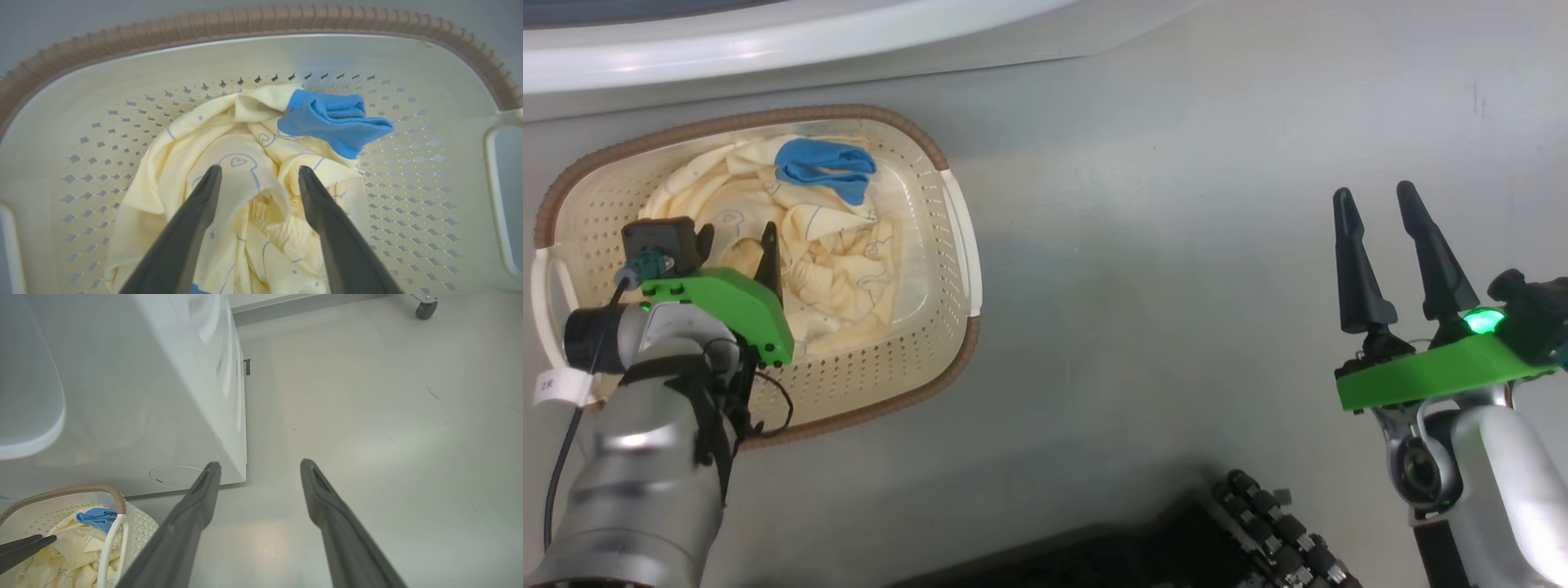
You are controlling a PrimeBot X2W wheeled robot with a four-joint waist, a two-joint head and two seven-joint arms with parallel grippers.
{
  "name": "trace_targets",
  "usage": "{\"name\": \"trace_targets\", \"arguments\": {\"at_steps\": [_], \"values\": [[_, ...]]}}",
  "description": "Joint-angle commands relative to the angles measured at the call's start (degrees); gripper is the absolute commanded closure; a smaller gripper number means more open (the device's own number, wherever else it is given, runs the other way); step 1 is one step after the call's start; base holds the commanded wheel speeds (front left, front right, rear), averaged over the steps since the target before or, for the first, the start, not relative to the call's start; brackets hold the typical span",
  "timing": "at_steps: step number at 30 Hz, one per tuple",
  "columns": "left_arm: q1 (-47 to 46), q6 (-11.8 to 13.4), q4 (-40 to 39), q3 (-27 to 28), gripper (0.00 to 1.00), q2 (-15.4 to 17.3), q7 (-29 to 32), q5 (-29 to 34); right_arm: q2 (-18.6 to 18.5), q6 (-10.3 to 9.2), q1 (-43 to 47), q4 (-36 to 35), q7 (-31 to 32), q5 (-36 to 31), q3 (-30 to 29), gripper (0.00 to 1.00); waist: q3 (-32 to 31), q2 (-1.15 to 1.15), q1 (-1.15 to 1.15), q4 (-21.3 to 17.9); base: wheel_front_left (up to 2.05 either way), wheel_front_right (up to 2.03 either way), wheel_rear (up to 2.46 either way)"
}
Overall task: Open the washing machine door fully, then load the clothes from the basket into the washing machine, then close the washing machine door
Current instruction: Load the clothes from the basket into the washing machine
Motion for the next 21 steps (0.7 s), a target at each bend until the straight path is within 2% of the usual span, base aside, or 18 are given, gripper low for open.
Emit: {"name": "trace_targets", "arguments": {"at_steps": [1, 21], "values": [[0.7, 0.4, 0.0, 0.6, 0.00, 2.0, -0.9, -0.3, -1.2, -0.16, 0.7, -1.6, -0.5, 0.4, 0.8, 0.00, 0.2, 0.00, 0.00, 0.0, 0.00, 0.00, 0.00], [-1.6, 1.9, 1.6, -1.5, 0.00, 2.0, 1.1, -0.6, -2.0, -0.16, 0.0, -2.6, -0.5, 0.5, 0.6, 0.00, 3.2, 0.00, 0.00, -0.6, 0.00, 0.00, 0.00]]}}
